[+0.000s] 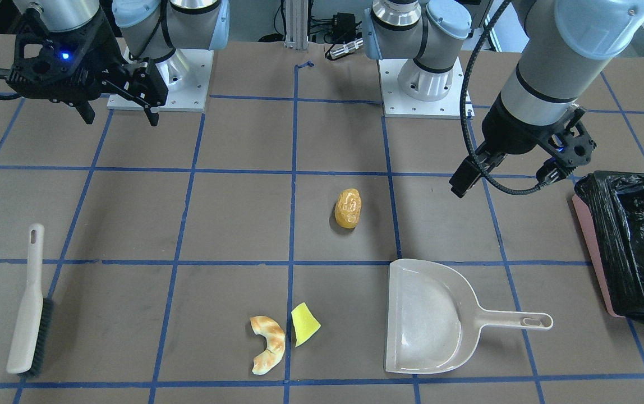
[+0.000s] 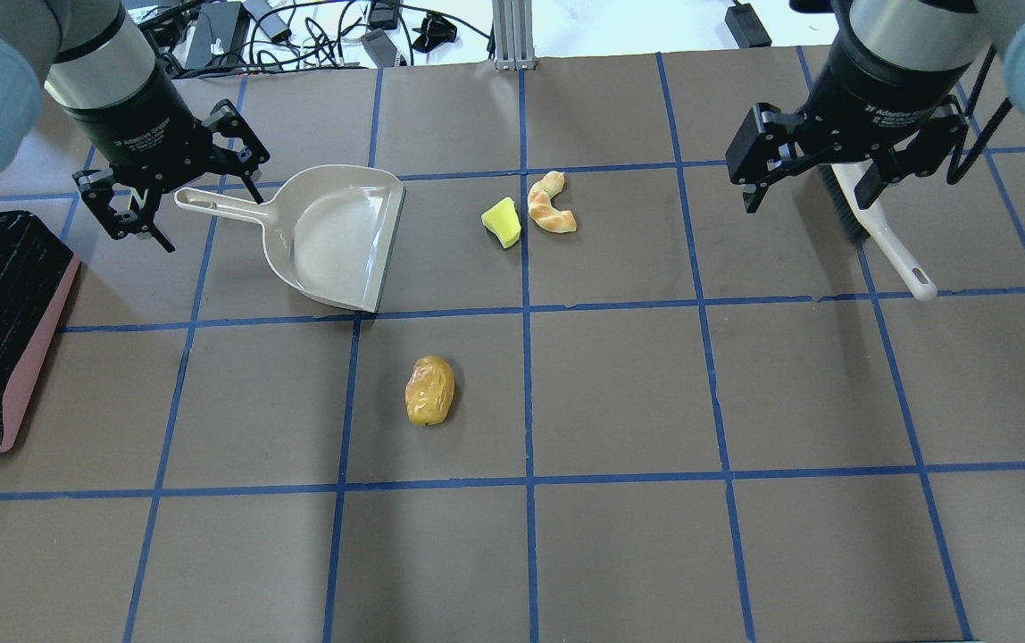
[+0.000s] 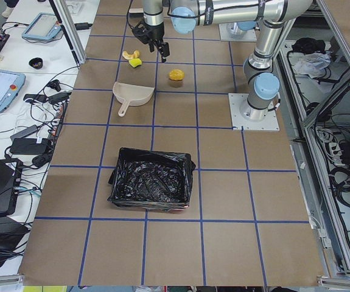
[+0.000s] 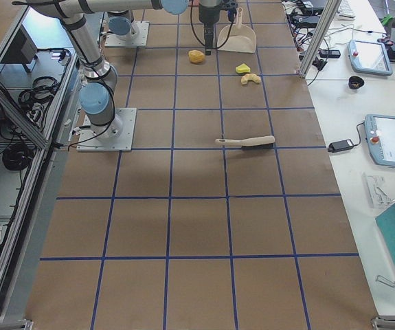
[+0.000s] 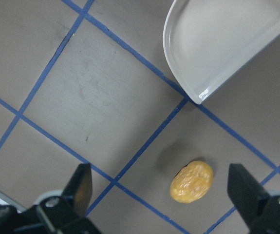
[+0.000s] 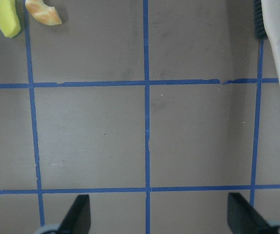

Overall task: Sweep and dump trash into bin
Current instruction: 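Open the left gripper and move it to the beige dustpan handle, then grasp the dustpan handle with left gripper while right gripper grasps brush handle, then slide the dustpan toward the sponge and crust while lifting the brush, then move the brush with right gripper toward the dustpan behind the crust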

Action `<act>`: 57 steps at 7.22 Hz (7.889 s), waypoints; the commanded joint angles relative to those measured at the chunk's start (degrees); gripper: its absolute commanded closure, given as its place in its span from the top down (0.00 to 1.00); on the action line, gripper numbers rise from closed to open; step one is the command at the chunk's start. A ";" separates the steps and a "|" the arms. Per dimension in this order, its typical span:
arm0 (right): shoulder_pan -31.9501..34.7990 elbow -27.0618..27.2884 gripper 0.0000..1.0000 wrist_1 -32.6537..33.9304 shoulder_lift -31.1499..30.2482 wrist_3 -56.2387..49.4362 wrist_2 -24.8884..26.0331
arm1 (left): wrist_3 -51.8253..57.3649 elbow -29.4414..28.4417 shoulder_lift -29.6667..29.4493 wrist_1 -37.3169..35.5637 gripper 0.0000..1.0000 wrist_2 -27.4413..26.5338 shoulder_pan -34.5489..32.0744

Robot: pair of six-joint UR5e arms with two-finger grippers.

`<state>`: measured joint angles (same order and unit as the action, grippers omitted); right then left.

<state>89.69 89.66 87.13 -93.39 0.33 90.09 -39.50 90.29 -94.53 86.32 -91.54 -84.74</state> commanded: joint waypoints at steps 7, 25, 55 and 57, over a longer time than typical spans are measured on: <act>-7.32 2.89 0.99 7.15 5.23 -10.07 0.09 | -29.40 -11.68 -15.92 -3.09 1.00 -8.91 3.97; -22.27 10.54 0.95 33.11 25.89 -31.01 7.38 | -41.18 -13.33 -34.23 -15.36 0.82 -16.65 1.94; -4.18 11.51 0.00 31.08 22.64 -4.76 3.79 | -64.21 -30.70 -41.35 2.10 0.00 -18.42 -12.29; -1.46 11.42 0.00 30.99 22.73 -1.31 -0.67 | -64.21 -30.70 -41.44 2.10 0.00 -18.50 -12.29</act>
<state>86.45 101.15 118.21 -70.69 -3.20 92.25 -103.70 59.58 -135.89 88.42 -110.01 -97.03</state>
